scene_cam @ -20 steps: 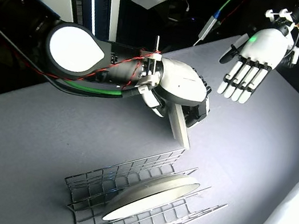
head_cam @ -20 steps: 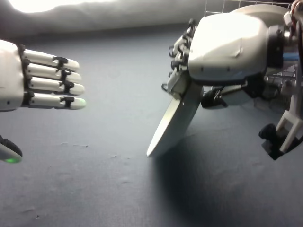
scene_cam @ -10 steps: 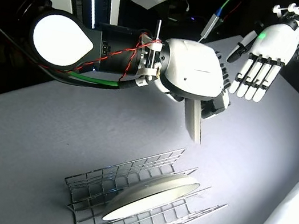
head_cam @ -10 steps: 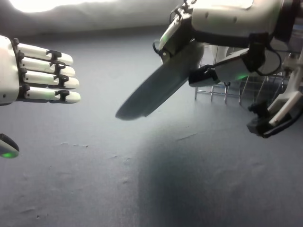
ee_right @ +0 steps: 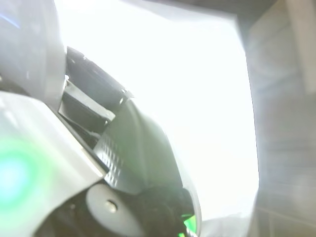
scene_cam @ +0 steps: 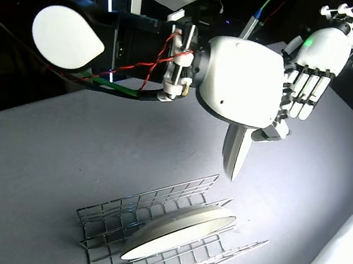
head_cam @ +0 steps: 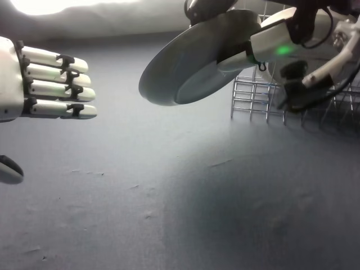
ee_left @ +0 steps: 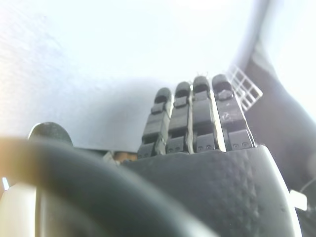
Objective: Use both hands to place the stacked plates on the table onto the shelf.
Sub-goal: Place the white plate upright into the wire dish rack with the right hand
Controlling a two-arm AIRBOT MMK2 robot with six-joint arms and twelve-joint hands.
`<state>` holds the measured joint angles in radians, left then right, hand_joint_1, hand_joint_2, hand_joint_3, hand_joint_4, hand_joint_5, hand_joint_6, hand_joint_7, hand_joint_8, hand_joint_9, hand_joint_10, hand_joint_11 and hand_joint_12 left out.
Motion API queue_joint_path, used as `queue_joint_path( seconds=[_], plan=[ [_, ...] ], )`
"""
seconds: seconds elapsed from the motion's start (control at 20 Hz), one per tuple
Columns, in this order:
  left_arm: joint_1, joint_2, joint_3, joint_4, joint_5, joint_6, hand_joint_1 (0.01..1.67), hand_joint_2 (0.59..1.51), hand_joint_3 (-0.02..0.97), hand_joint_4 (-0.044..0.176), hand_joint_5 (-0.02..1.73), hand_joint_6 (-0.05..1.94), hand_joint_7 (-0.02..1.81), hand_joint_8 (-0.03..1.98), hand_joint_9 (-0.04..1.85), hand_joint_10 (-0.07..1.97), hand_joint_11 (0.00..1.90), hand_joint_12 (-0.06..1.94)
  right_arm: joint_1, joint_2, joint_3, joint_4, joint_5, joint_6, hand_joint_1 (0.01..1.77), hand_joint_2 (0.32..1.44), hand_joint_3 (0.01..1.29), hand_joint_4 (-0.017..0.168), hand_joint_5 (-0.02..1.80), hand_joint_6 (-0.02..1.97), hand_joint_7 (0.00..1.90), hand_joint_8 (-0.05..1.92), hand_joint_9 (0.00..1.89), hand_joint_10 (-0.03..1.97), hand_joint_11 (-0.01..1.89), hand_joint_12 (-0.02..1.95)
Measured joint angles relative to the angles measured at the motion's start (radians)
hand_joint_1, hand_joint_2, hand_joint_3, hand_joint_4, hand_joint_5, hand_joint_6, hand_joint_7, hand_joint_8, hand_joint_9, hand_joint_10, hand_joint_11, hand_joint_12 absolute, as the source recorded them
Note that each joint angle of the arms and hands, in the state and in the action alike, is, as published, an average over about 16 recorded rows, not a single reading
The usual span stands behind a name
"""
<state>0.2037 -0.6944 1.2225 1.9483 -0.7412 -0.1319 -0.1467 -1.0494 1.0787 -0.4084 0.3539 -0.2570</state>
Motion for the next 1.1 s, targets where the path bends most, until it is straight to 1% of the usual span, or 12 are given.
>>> queue_joint_path(
  seconds=[0.25, 0.45, 0.7, 1.1],
  plan=[
    [-0.009, -0.008, 0.027, 0.016, -0.007, -0.014, 0.02, 1.129, 0.007, -0.001, 0.02, 0.01, 0.02, 0.0, 0.02, 0.01, 0.01, 0.01, 0.022, -0.001, -0.001, 0.093, -0.072, 0.006, 1.35, 0.97, 0.01, -0.007, 0.96, 0.89, 1.12, 0.73, 0.95, 1.07, 0.71, 1.14],
    [-0.008, -0.018, 0.056, 0.018, -0.013, -0.021, 0.02, 1.129, 0.008, -0.001, 0.02, 0.01, 0.02, 0.0, 0.02, 0.01, 0.01, 0.01, 0.028, -0.003, 0.001, 0.139, -0.11, 0.009, 1.36, 0.97, 0.01, -0.008, 0.96, 0.87, 1.13, 0.73, 0.95, 1.06, 0.71, 1.15],
    [-0.009, -0.027, 0.079, 0.02, -0.019, -0.027, 0.02, 1.129, 0.01, -0.001, 0.02, 0.0, 0.02, 0.0, 0.02, 0.01, 0.01, 0.01, 0.03, -0.015, 0.006, 0.183, -0.133, 0.01, 1.37, 0.97, 0.01, -0.008, 0.97, 0.83, 1.12, 0.75, 0.96, 1.06, 0.71, 1.15],
    [-0.011, -0.043, 0.105, 0.023, -0.026, -0.028, 0.02, 1.13, 0.011, -0.001, 0.02, 0.01, 0.01, 0.0, 0.02, 0.01, 0.02, 0.01, 0.034, -0.05, 0.018, 0.272, -0.144, 0.009, 1.38, 0.98, 0.01, -0.008, 0.96, 0.83, 1.12, 0.76, 0.96, 1.06, 0.72, 1.15]
  ],
)
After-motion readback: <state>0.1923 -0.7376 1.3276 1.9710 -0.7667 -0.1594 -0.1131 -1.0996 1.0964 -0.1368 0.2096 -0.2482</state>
